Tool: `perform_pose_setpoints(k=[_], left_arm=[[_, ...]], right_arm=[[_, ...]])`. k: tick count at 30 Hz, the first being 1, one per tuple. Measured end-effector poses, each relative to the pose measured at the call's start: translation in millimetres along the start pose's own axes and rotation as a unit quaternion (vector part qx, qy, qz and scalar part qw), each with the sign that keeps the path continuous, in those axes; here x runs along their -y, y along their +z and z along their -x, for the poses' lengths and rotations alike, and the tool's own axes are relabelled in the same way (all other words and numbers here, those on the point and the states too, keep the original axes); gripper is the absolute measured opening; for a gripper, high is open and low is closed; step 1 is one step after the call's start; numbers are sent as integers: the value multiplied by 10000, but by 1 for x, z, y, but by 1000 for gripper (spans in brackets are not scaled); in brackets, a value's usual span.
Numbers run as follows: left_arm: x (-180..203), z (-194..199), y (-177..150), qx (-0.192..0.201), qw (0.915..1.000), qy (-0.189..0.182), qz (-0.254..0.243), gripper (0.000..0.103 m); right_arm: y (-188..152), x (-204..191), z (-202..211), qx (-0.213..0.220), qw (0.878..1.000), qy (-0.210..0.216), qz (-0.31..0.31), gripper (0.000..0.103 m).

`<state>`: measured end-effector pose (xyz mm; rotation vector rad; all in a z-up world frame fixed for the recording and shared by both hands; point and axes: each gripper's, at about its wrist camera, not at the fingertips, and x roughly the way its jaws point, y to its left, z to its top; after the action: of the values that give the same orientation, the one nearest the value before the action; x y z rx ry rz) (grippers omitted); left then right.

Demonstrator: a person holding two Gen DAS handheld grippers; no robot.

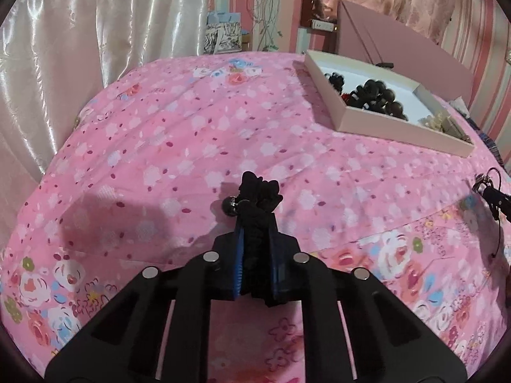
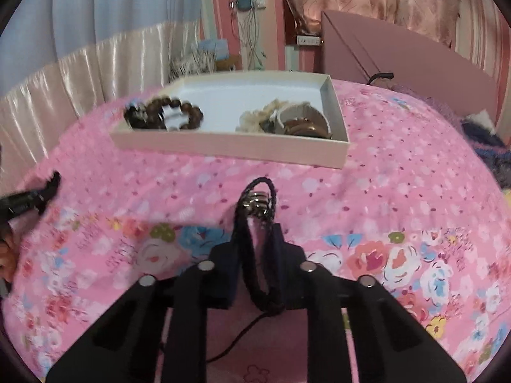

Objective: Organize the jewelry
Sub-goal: 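Carry the black scrunchie and cord necklace over the tray with both tools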

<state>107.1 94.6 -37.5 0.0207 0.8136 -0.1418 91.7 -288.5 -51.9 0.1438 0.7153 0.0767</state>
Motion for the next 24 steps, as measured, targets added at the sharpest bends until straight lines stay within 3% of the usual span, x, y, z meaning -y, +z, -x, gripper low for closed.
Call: perform_pose_setpoints(k=[8, 14, 21, 24], left_arm=[[45, 35, 32, 594, 9977, -233, -240, 11], [93, 42, 77, 914, 9925, -717, -373, 11], [156, 25, 126, 1274, 9846, -1072, -534, 11], [174, 0, 139, 1355, 9846, -947, -561, 11]], right_arm=[[27, 23, 26, 414, 9980, 446, -182, 6], [76, 37, 59, 1179, 9925, 224, -245, 7], [140, 32, 52, 1572, 9875, 109, -75, 7], [159, 24, 36, 1614, 9867, 178, 21, 7]])
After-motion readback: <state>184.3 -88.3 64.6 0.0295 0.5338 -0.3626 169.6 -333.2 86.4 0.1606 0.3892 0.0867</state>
